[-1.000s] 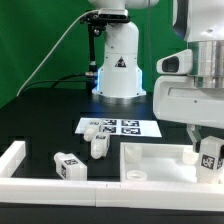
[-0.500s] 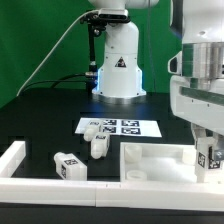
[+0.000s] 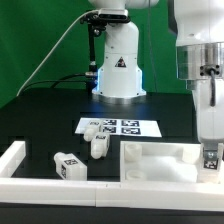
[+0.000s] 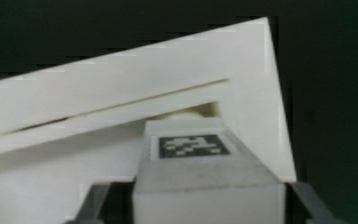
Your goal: Assemble one leg
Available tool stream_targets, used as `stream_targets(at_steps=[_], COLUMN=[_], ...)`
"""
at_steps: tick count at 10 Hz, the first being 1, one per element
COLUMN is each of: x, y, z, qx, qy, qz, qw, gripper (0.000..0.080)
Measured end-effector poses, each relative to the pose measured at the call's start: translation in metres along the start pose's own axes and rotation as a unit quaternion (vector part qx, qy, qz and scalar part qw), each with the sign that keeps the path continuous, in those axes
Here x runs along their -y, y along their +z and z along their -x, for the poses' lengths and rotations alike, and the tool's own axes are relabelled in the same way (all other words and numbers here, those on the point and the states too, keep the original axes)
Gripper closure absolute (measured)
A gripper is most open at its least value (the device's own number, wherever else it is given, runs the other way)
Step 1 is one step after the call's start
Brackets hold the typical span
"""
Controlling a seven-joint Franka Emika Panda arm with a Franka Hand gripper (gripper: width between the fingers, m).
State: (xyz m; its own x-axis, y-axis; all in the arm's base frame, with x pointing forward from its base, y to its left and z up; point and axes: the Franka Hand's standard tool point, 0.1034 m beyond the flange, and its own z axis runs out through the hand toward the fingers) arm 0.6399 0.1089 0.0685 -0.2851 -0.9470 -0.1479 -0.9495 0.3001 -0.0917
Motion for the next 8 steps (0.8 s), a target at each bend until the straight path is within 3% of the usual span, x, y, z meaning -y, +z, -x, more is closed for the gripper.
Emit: stream_targets(at_steps=[2,3,4,5,6,8], x=[0.0,0.0,0.001,0.003,0.01,0.018], y=[0.0,0.0,-0.001,-0.014,-0.033,-0.048], z=[0.0,0.0,0.001,0.009,0.014,0.015], qx=[0.0,0.0,0.0,0.008,0.018,0.025], qy=[-0.004,-0.004,-0.005,-0.013,-0.023,-0.021], qz=[0.0,-0.001,-0.001,-0.004,-0.016,-0.026], qw=[1.0,1.0,1.0,1.0,0.999,0.999], gripper=[0.0508,0.0296,0.0296,0.0185,0.0159,0.0152])
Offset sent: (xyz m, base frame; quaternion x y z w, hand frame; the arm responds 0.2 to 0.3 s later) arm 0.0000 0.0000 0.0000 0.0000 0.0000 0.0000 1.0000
